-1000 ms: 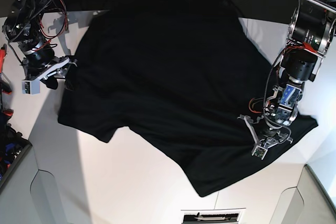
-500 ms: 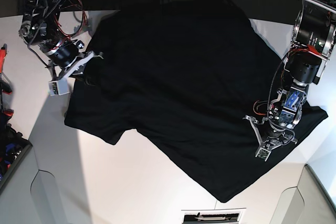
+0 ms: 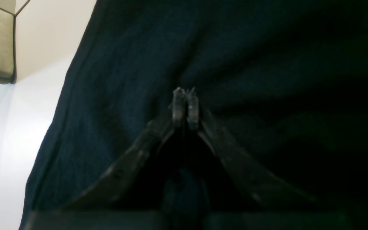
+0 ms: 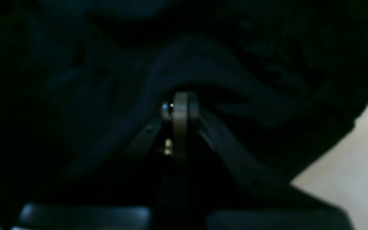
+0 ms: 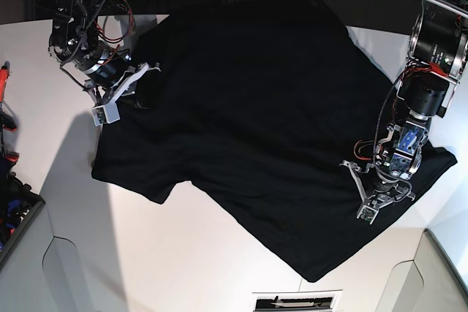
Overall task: Layout the t-shirt on the table in an organized manner, then fold the t-shirt properly
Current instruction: 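Grasp the shirt corners with both grippers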
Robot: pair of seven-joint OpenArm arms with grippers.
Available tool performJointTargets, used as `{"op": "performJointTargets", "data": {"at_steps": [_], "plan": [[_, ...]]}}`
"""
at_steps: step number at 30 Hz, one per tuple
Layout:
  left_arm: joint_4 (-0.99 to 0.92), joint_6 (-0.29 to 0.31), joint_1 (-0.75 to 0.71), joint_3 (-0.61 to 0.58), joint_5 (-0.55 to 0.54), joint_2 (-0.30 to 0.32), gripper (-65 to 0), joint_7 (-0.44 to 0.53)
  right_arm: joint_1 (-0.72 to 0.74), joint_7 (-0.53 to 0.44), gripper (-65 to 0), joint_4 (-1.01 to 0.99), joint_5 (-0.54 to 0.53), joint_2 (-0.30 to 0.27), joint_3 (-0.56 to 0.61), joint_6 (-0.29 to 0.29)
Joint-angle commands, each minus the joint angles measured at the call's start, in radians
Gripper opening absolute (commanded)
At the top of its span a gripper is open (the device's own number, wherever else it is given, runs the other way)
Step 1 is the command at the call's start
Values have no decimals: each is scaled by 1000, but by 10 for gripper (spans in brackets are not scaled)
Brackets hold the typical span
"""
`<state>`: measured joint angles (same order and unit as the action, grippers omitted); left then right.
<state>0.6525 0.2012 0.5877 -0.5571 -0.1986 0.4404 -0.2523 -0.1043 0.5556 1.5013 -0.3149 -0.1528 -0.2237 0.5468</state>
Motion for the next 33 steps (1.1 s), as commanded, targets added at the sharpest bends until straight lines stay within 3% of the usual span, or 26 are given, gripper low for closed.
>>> {"op": "performJointTargets", "data": {"at_steps": [1,10,17,19,22,26,33], "plan": [[6,13,13,0,4,11,-650,-43,10,23,-650,-6,51,-27,-3,-19],[63,12,14,0,-37,11,-650,-44,199,24,-650,-180,83,-133,-5,-27],[134,12,14,5,-104,9,-650,-71,369,20,-650,-357,88,-156,-5,-27],[170,13,13,23,-130,9,-561,-109,402,19,-650,-370,88,-155,-5,-27],[226,71,13,77,-177,9,-481,-146,441,19,-650,-371,87,-154,-5,-27],[277,133,13,175,-253,18,-481,-153,474,20,-650,-371,88,-155,-5,-27],[287,163,10,285,-337,67,-482,-194,496,-15,-650,-372,142,-163,-5,-27]]}}
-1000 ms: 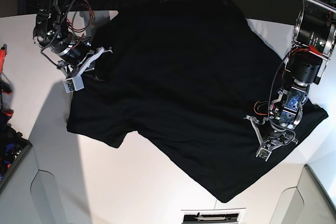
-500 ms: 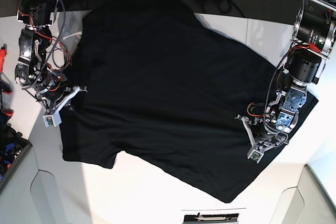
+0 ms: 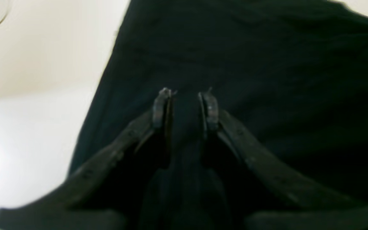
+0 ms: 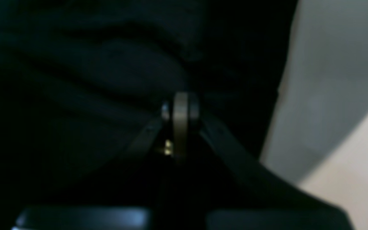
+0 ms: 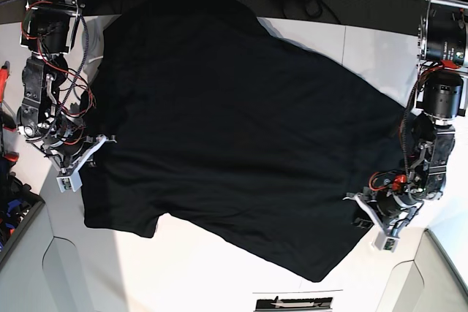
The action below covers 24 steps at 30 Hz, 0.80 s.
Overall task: Layout the t-shirt on the table in an organized manner, then fold the t-shirt properly
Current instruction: 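Grasp the shirt corners with both grippers, then pull both grippers apart to stretch the shirt flat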
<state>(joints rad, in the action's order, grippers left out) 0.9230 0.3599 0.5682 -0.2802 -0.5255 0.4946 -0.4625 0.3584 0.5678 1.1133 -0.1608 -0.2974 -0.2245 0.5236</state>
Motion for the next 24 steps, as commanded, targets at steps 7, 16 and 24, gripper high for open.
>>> {"op": "performJointTargets", "data": {"at_steps": [7,16,24], "plan": [[17,4,27,8,-19,85,-482,-58,70,-5,-650,20,-51,-52,-5,-16],[20,169,-35,8,-157,190,-515,-108,-124,155,-650,333,-270,-37,-7,-22],[22,191,-198,8,-199,218,-566,-87,-418,187,-650,481,-299,-18,-7,-18]]}}
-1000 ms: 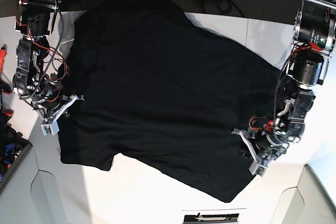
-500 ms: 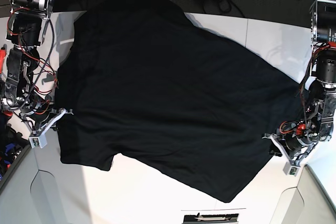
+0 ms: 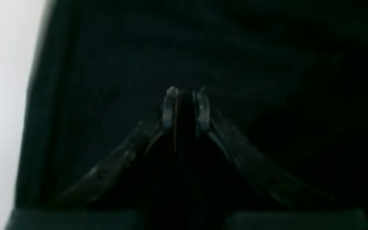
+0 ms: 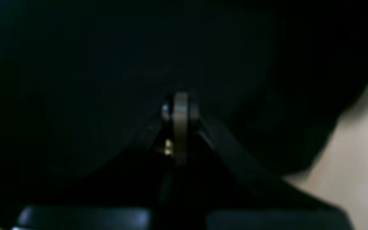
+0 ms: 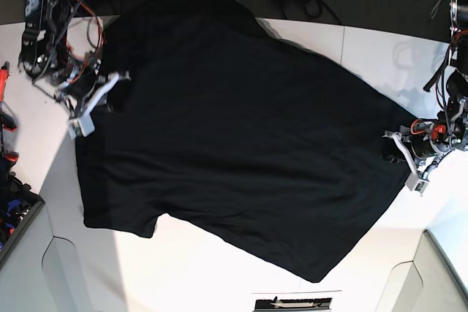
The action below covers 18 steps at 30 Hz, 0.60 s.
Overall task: Layout the t-shirt on the table in an organized manner, then fold the t-shirt properly
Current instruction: 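Pull both grippers apart to stretch the shirt flat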
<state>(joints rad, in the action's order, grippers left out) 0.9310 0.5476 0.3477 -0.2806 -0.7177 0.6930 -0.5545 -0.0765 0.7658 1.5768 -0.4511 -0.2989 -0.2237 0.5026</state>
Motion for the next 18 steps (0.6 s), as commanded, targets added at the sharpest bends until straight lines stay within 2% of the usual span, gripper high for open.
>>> {"op": "performJointTargets", "data": {"at_steps": [1,4,8,18], "plan": [[14,3,10,8,-6,19,-566,11,-5,-19,-650,16,-5,-16,-8,7],[14,3,-6,8,-7,13,-566,15,-32,-71,-650,-14,53,-17,-8,21],[15,3,-4,8,-8,1,-566,16,5,-105,-650,-99,138,-18,-8,21],[71,3,-3,8,-7,0,-566,8,298,-122,-650,-438,153,-54,-8,29]]}}
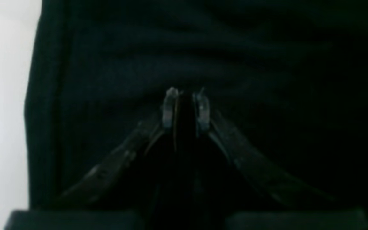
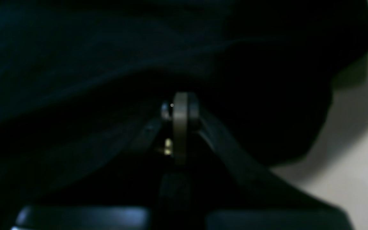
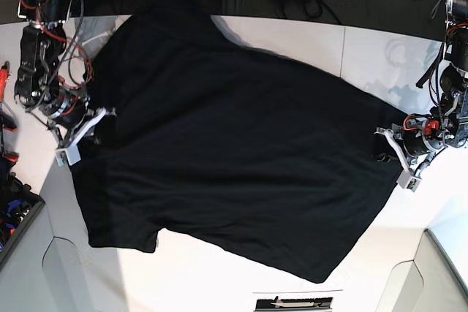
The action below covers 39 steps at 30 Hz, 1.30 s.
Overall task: Layout the t-shirt on the table in an organized manner, then fold the t-shirt properly
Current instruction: 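Pull both grippers apart to stretch the shirt flat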
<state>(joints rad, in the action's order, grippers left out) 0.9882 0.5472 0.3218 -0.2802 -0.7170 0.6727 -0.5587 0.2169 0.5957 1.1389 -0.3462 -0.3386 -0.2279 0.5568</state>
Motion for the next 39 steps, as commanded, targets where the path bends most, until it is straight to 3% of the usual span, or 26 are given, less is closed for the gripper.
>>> {"op": "performJointTargets", "data": {"at_steps": [1,11,16,20,23,29,35,39], "plan": [[17,4,24,8,-8,20,-566,12,29,48,-650,-15,53,-15,-3,-25],[90,4,24,9,-9,21,-566,8,195,38,-650,-53,58,-16,-3,-26],[208,20,24,43,-8,21,-566,9,196,102,-650,-12,-1,-16,-4,-33],[246,26,24,80,-8,21,-566,10,92,154,-650,158,-103,-15,-4,-34],[238,26,24,88,20,23,-566,39,-28,184,-650,322,-106,-13,-4,-38],[151,25,43,71,137,10,-566,266,-245,202,-650,480,-107,-7,-17,-37],[-105,-51,124,57,228,-67,-566,271,-364,196,-650,529,-113,-7,-85,-37],[-210,-57,127,57,274,-68,-566,269,-380,203,-650,542,-142,-7,-134,-37]]}}
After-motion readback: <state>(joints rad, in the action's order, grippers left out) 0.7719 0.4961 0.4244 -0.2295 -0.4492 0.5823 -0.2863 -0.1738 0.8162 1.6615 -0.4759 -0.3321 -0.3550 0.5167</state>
